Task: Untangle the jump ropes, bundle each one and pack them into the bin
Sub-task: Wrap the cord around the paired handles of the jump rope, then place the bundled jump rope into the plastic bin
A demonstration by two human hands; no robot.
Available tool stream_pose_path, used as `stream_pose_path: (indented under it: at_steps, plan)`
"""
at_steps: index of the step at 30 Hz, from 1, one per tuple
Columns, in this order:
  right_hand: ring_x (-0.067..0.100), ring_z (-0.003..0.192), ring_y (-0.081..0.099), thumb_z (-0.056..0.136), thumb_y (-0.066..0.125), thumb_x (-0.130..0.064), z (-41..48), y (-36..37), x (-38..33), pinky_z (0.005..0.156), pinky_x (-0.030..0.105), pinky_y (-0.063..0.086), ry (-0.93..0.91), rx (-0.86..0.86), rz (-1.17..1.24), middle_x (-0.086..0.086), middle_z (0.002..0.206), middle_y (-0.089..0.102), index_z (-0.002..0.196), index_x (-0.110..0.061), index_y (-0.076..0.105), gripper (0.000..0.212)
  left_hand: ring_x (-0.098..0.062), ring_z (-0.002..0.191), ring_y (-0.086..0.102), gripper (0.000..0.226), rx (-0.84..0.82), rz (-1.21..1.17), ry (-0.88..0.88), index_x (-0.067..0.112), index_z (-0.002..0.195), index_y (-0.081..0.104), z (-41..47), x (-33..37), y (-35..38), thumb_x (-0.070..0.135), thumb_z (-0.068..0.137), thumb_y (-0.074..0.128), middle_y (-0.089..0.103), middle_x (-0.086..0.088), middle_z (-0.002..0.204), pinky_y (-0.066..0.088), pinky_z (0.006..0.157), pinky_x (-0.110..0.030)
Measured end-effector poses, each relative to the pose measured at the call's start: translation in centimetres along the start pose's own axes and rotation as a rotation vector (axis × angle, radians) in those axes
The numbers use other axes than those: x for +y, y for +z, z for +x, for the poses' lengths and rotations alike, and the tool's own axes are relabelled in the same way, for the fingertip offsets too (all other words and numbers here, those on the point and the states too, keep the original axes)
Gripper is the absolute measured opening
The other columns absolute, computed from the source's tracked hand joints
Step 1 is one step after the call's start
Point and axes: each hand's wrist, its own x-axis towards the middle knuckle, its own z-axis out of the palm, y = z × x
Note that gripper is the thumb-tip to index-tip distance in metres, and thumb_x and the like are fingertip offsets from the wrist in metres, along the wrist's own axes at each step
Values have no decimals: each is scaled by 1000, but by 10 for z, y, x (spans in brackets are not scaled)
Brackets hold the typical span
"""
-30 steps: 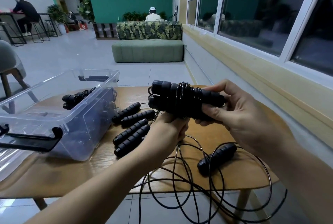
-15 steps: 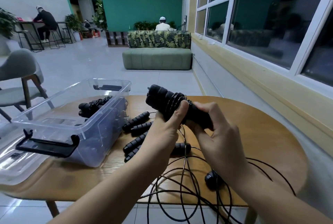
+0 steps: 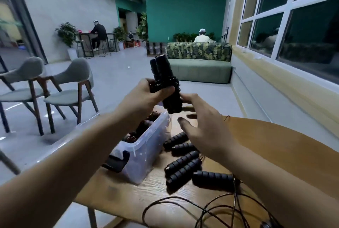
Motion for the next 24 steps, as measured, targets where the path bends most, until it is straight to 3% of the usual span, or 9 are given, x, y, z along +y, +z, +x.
stream_pose_path:
  at_steps: [2, 4, 7, 9, 12, 14, 17, 22, 24]
  plan:
    - [4, 119, 62, 99, 70, -15, 19, 13, 4, 103, 25, 51, 23, -38, -27, -9, 136, 65, 142, -25, 54, 48, 8, 83, 66, 41, 29, 195, 60, 17, 117, 53, 15, -5, -32, 33, 92, 81, 70, 7, 103, 50, 69, -18]
    - [5, 122, 61, 99, 70, -15, 32, 28, 12, 105, 23, 49, 36, -62, -34, -7, 136, 66, 141, -23, 55, 45, -4, 95, 67, 55, -34, 488, 41, 18, 121, 51, 32, -15, -64, 39, 86, 86, 69, 7, 106, 52, 76, -25]
    - [1, 123, 60, 99, 69, -16, 40, 49, 18, 101, 8, 42, 57, -96, -34, -9, 134, 67, 138, -25, 56, 42, -21, 103, 66, 64, -243, 930, -46, 24, 123, 52, 51, -37, -95, 50, 78, 90, 71, 2, 114, 54, 89, -40]
    - [0, 123, 59, 100, 68, -21, 42, 60, 21, 97, 0, 35, 74, -119, -31, -11, 134, 67, 138, -25, 57, 39, -22, 99, 64, 67, -384, 1096, -73, 23, 127, 50, 55, -50, -102, 47, 79, 91, 70, -1, 115, 52, 81, -35]
    - [-6, 119, 51, 103, 68, -34, 40, 73, 25, 92, -3, 30, 95, -226, -41, -20, 136, 60, 141, -30, 54, 41, -18, 90, 60, 71, -549, 1223, -59, 24, 126, 52, 54, -66, -103, 41, 73, 96, 66, 5, 104, 41, 63, -22]
    - [-7, 119, 48, 105, 64, -43, 36, 82, 29, 92, 5, 34, 101, -322, -35, -24, 135, 56, 143, -36, 52, 41, -14, 87, 59, 74, -630, 1251, -18, 26, 126, 54, 55, -79, -101, 36, 68, 100, 62, 10, 96, 38, 62, -23]
    - [-4, 121, 46, 109, 53, -47, 32, 91, 32, 96, 19, 36, 101, -400, -46, -21, 135, 54, 141, -32, 56, 35, -1, 73, 59, 67, -723, 1204, -14, 24, 121, 59, 57, -93, -95, 25, 68, 100, 61, 15, 87, 38, 57, -19]
    - [-4, 128, 46, 109, 50, -50, 33, 92, 39, 102, 18, 36, 103, -433, -50, -22, 136, 55, 135, -34, 60, 31, -21, 93, 66, 51, -833, 1282, -35, 32, 120, 62, 60, -112, -103, 19, 78, 88, 69, 7, 113, 59, 77, -40]
    - [-5, 132, 43, 110, 48, -49, 32, 93, 41, 105, 19, 35, 93, -442, -54, -24, 137, 53, 136, -34, 59, 32, -20, 94, 68, 46, -879, 1273, -55, 36, 121, 64, 59, -112, -107, 17, 83, 82, 70, 8, 115, 60, 78, -39]
